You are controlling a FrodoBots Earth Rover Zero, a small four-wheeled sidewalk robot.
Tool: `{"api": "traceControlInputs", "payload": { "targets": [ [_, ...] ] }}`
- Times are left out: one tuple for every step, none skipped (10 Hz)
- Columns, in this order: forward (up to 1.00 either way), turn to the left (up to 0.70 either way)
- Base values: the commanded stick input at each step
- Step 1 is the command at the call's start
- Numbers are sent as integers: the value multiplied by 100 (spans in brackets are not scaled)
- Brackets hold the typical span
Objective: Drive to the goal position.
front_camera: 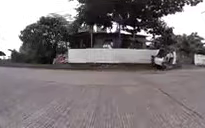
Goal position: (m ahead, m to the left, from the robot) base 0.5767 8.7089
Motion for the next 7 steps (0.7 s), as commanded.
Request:
{"api": "traceControlInputs", "payload": {
  "targets": [
    [70,27],
    [70,27],
    [70,27],
    [70,27],
    [70,27],
    [70,27],
    [70,27]
  ]
}}
